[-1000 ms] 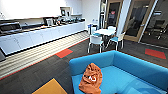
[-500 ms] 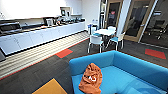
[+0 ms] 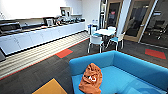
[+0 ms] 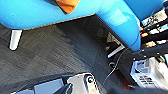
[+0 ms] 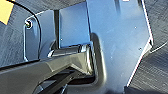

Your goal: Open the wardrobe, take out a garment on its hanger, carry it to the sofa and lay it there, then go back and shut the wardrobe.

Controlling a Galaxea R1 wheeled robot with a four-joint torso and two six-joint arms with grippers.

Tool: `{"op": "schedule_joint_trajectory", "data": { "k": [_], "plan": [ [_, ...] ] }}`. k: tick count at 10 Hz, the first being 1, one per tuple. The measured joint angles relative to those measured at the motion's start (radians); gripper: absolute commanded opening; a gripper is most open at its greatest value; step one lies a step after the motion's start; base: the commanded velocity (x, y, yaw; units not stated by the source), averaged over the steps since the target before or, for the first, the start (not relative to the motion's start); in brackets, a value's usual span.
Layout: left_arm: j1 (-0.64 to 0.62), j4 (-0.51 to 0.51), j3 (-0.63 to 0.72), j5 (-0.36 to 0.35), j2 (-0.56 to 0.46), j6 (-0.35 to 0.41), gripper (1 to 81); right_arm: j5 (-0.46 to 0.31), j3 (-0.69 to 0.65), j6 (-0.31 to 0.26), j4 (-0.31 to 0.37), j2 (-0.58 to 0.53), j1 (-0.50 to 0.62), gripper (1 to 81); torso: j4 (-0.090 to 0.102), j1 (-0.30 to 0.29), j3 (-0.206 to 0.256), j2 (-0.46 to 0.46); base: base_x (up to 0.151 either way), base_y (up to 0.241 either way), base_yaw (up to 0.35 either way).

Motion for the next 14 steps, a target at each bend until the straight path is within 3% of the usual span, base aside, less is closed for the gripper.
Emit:
{"op": "schedule_joint_trajectory", "data": {
  "k": [7, 14],
  "plan": [
    [0.032, 0.009, -0.053, -0.021, 0.013, 0.002, 81.1, 0.005, 0.0, -0.001, -0.001, 0.0, 0.0, 81.1, 0.0, -0.001, 0.0, -0.001, 0.0, 0.0, 0.294],
    [0.164, 0.093, -0.318, -0.021, 0.103, 0.002, 81.1, 0.011, 0.0, 0.001, 0.0, 0.0, 0.003, 81.1, 0.0, -0.001, 0.001, -0.001, 0.0, 0.0, 0.324]
  ]
}}
